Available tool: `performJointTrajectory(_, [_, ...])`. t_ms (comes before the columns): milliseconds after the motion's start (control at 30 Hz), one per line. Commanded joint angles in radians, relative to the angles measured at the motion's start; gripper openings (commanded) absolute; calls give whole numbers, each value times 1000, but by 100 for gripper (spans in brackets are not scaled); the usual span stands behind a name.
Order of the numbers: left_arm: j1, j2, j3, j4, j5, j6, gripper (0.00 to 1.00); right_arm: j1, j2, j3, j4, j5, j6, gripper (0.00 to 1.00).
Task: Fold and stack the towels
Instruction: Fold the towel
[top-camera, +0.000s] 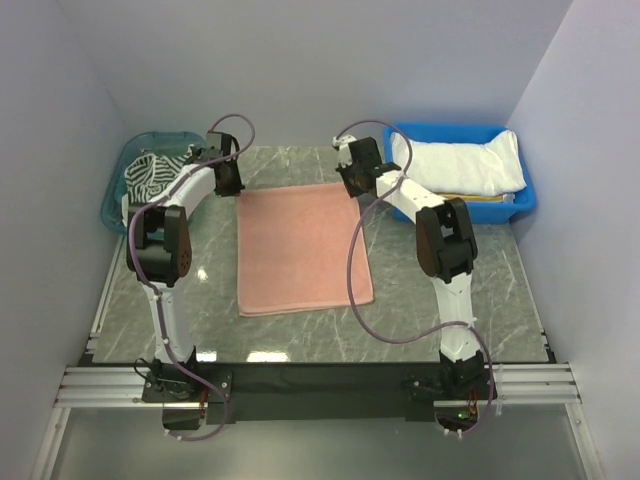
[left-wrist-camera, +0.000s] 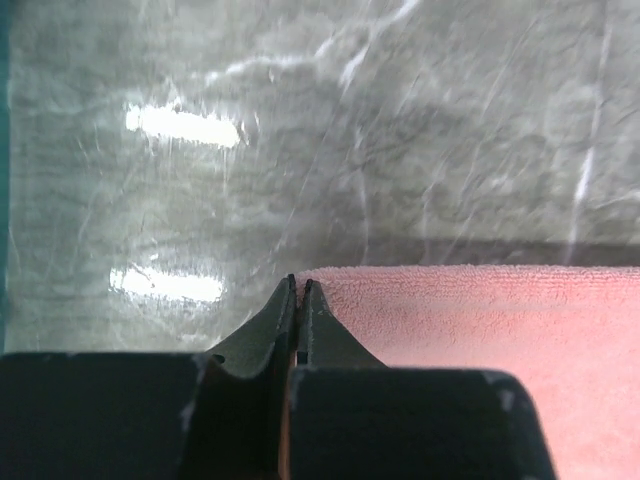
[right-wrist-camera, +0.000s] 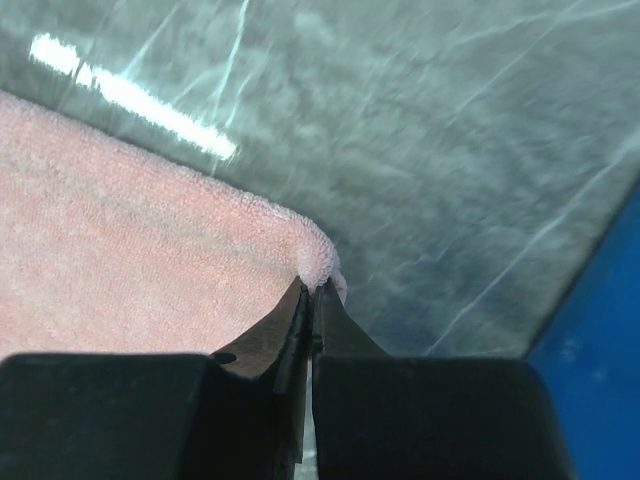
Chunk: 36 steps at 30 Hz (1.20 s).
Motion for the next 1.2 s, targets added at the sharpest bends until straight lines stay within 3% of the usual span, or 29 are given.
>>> performJointTrajectory(0, [30, -35, 43, 20, -121, 30, 1, -41, -120, 7, 109, 165, 0, 0])
performJointTrajectory(400, [30, -312, -212, 101, -55, -36, 1, -41, -403, -358, 254, 175, 75, 0])
performJointTrajectory(667, [24, -541, -496, 144, 16, -130, 1, -30, -609, -625, 290, 136, 178, 0])
performJointTrajectory(900, [0, -722, -712, 135, 54, -205, 1, 19, -799, -842, 276, 142, 314, 0])
performJointTrajectory(1167, [-7, -835, -846, 112, 54, -268, 1, 41, -925, -1007, 252, 120, 455, 0])
